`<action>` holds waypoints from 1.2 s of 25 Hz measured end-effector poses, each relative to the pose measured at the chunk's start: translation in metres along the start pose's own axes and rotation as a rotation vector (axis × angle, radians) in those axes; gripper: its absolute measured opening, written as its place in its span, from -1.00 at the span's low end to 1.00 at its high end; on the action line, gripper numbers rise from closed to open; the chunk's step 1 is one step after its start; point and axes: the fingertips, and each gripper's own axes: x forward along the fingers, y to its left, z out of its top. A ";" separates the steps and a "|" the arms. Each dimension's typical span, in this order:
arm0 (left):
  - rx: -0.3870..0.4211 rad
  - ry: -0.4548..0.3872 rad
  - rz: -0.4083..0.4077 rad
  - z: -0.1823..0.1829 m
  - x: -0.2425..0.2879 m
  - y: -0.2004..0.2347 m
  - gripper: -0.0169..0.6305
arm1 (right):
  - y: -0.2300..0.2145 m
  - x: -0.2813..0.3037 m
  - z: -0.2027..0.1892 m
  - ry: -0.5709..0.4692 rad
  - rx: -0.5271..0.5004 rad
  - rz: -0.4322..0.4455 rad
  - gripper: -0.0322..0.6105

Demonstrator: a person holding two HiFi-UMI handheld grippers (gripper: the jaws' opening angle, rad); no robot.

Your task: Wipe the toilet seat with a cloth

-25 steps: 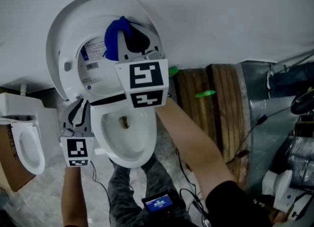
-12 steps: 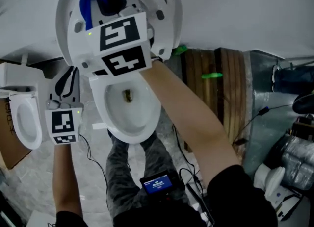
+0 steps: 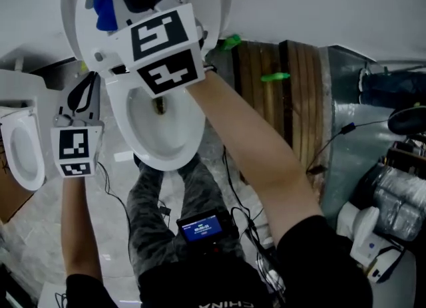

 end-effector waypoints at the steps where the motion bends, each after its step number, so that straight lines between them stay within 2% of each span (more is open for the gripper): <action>1: 0.000 -0.002 -0.002 0.006 -0.002 -0.001 -0.88 | -0.004 -0.010 0.003 0.002 0.003 -0.007 -0.75; 5: -0.002 -0.020 -0.011 0.041 -0.016 0.000 -0.91 | -0.020 -0.050 0.023 0.015 0.029 -0.048 -0.75; 10: -0.022 -0.035 -0.017 0.095 -0.044 0.006 -0.91 | -0.036 -0.098 0.052 0.041 0.140 -0.072 -0.75; 15: -0.075 -0.047 -0.047 0.143 -0.069 -0.002 -0.91 | -0.040 -0.145 0.069 0.070 0.149 -0.061 -0.75; 22: -0.157 -0.022 -0.065 0.168 -0.100 -0.019 -0.91 | -0.031 -0.202 0.058 0.112 0.088 0.010 -0.75; 30: -0.182 0.008 -0.049 0.169 -0.118 -0.056 -0.91 | -0.023 -0.236 0.008 0.184 0.089 0.115 -0.75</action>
